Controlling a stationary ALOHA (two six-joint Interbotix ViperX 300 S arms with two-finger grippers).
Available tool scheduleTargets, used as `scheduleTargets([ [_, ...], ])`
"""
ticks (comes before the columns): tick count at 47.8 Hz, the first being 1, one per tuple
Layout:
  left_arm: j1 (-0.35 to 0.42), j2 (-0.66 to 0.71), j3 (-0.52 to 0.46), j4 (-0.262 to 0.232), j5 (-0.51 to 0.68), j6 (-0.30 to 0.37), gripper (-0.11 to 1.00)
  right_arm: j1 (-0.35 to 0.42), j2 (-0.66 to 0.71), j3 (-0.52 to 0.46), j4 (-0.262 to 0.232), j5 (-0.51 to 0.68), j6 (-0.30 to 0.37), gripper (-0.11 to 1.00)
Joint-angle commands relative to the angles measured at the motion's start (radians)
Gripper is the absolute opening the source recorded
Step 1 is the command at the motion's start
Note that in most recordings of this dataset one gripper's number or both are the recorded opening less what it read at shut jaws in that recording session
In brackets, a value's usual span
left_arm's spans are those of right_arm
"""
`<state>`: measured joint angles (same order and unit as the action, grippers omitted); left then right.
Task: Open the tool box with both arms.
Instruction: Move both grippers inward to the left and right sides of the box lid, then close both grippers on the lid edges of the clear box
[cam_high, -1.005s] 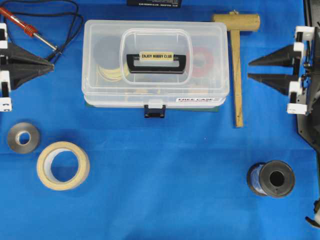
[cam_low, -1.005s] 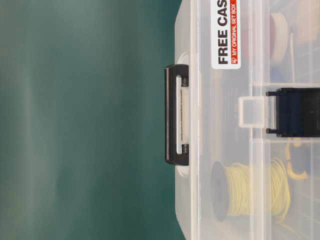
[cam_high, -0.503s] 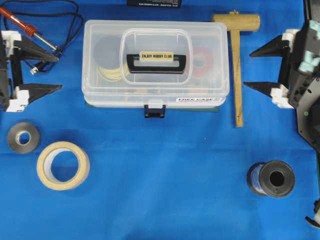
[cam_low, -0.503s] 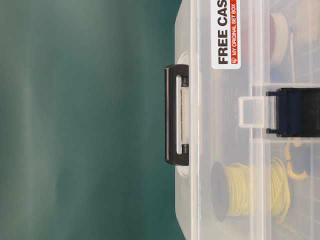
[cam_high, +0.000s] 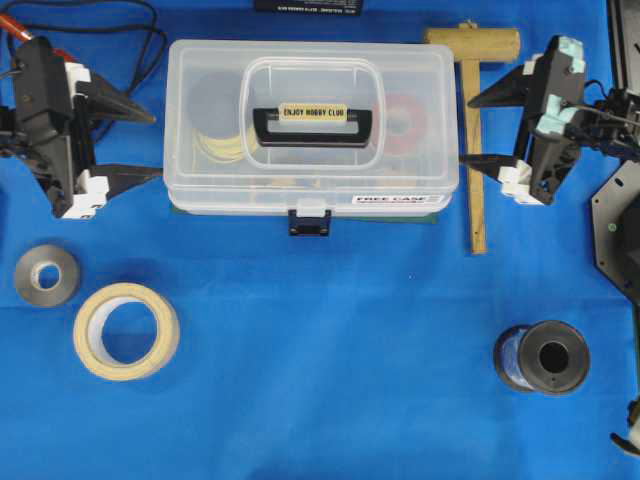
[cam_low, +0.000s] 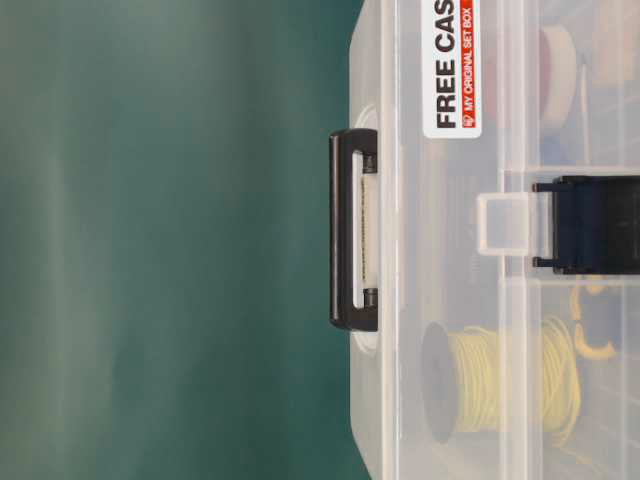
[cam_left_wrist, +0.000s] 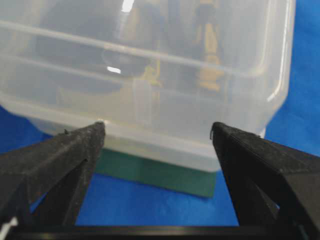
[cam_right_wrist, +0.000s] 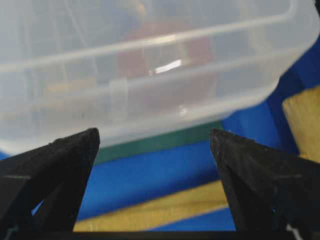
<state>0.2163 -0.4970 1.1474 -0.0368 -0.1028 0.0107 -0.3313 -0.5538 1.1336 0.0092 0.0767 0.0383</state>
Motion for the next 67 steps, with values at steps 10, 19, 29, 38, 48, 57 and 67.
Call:
scheduleTargets([
  [10, 0.002, 0.026, -0.038, 0.000, -0.052, -0.002, 0.92, 0.034, 0.029, -0.057, 0.000, -0.029, 0.002, 0.87],
  [19, 0.002, 0.025, -0.038, 0.000, -0.055, -0.002, 0.92, 0.035, 0.023, -0.060, 0.002, -0.029, 0.005, 0.87],
  [29, 0.003, 0.008, -0.040, 0.000, -0.054, 0.000, 0.92, 0.035, -0.003, -0.067, 0.003, -0.023, 0.006, 0.86],
  [38, 0.003, -0.041, -0.037, 0.000, -0.054, 0.002, 0.92, 0.035, -0.061, -0.067, 0.006, -0.011, 0.006, 0.86],
  [48, 0.028, -0.133, -0.023, 0.000, -0.046, 0.002, 0.92, 0.035, -0.144, -0.069, 0.006, 0.015, 0.006, 0.86],
  [57, 0.060, -0.215, 0.000, 0.000, -0.044, 0.023, 0.92, 0.034, -0.204, -0.071, 0.006, 0.023, 0.006, 0.86],
  [67, 0.060, -0.224, 0.003, 0.000, -0.044, 0.044, 0.92, 0.032, -0.216, -0.077, 0.006, 0.023, 0.006, 0.86],
])
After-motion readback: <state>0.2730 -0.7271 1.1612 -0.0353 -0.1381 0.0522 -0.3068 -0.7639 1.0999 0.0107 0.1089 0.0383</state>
